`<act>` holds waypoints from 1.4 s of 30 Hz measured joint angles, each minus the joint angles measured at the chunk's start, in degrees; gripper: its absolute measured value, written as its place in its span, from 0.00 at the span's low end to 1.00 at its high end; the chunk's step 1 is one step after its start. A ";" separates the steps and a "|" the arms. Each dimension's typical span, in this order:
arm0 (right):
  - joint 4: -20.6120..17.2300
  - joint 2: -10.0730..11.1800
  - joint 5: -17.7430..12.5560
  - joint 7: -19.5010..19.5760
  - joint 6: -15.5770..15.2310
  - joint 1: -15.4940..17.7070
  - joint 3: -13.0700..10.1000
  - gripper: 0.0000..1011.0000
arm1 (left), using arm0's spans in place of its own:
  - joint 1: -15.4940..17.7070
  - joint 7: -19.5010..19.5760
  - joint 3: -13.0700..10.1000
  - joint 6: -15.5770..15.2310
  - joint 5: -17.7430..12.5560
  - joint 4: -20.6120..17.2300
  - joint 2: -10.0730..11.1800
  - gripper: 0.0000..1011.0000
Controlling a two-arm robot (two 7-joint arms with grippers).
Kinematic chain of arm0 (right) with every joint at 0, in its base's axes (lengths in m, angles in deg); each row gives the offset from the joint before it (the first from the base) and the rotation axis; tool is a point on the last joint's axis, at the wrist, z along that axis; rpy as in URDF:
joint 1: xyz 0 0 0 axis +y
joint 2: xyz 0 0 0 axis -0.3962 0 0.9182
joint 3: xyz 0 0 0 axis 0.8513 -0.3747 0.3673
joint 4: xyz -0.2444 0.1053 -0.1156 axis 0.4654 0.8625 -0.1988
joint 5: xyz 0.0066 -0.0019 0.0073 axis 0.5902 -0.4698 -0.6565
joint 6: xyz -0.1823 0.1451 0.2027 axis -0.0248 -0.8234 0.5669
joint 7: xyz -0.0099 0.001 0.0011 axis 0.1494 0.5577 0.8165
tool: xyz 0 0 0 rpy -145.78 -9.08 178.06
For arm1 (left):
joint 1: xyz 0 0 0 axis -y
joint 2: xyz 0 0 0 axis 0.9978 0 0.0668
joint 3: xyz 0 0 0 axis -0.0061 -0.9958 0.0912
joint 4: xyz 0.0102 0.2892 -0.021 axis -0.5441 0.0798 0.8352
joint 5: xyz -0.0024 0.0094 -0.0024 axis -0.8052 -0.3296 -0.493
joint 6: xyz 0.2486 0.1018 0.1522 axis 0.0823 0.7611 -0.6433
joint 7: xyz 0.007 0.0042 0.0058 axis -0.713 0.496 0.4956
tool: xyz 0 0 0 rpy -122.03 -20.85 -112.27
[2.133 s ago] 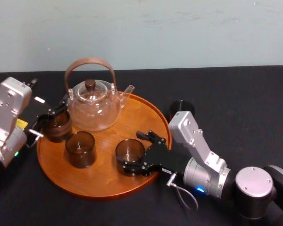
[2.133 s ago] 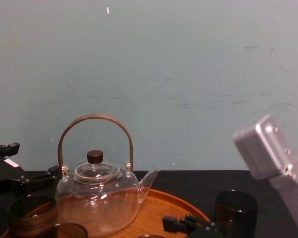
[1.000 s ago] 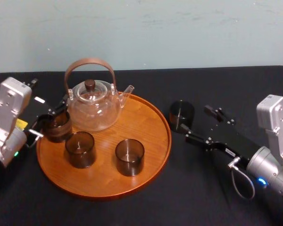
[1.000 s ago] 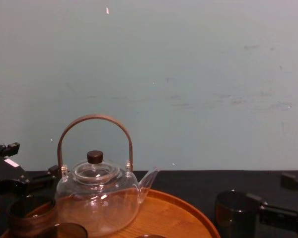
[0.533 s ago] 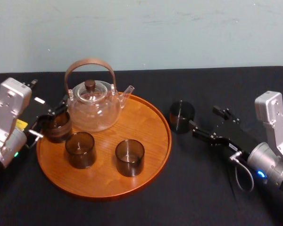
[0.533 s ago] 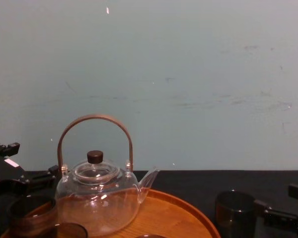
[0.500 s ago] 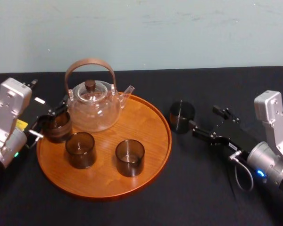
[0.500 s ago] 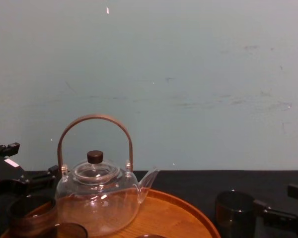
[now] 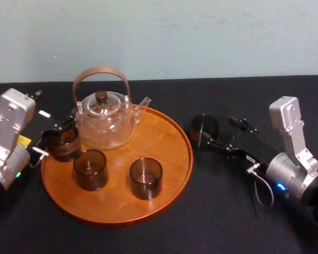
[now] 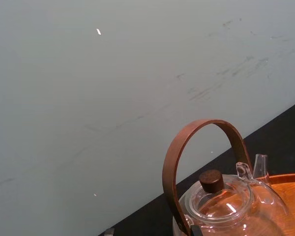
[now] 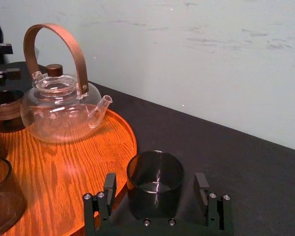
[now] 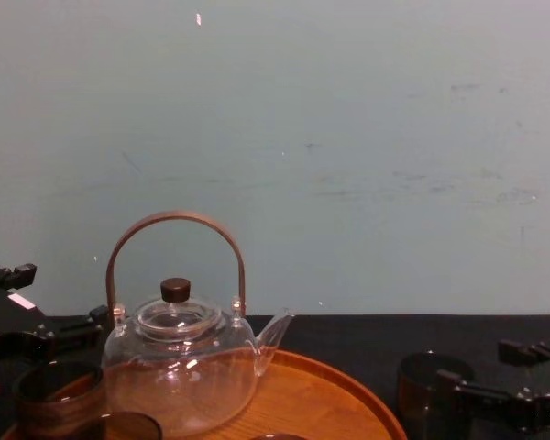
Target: Pick up the glass from the table and place it on the tray.
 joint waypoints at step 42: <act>12.04 -4.42 3.72 -0.83 0.52 -8.70 3.28 0.99 | 0.00 0.00 0.00 0.00 0.00 0.00 0.00 0.99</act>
